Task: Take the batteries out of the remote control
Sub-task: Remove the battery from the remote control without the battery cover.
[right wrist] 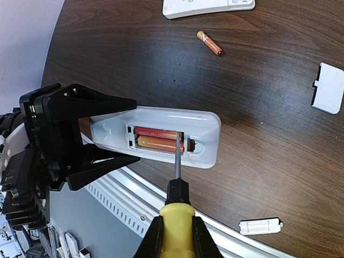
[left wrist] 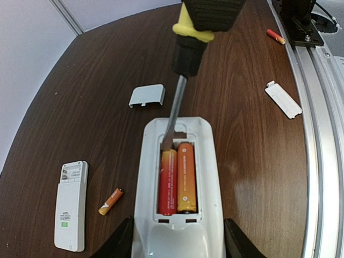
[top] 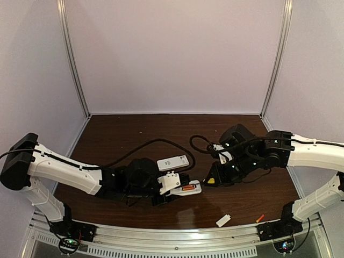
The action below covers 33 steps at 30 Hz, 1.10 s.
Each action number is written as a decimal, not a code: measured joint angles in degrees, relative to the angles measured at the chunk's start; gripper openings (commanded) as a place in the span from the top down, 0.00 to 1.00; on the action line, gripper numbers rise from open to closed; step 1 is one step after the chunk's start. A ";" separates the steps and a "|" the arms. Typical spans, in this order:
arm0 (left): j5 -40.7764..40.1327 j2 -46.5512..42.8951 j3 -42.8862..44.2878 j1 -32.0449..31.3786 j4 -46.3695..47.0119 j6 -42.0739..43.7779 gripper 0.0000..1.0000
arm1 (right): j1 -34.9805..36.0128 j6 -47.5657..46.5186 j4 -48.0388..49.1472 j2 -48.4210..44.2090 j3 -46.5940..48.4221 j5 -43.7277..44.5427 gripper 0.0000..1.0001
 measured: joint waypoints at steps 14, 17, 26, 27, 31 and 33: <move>1.64 5.29 -1.97 -1.97 4.66 -2.47 1.00 | 0.15 0.07 2.73 -0.02 -6.78 -2.36 1.00; 2.05 5.99 -2.08 -2.14 5.09 -2.82 1.00 | 0.15 0.11 3.52 0.42 -7.48 -2.62 1.00; 2.34 7.45 -3.02 -2.38 5.73 -3.61 1.00 | 0.50 0.11 5.03 4.07 -7.52 -3.50 1.00; 2.38 7.63 -3.23 -2.40 5.99 -3.65 1.00 | 0.61 0.11 5.14 4.42 -7.52 -3.61 1.00; 2.56 8.11 -3.89 -2.47 6.64 -3.93 1.00 | 1.09 0.09 5.62 5.73 -7.52 -3.78 1.00; 2.69 8.26 -4.28 -2.56 6.82 -4.00 1.00 | 1.44 0.07 5.99 6.51 -7.52 -3.80 1.00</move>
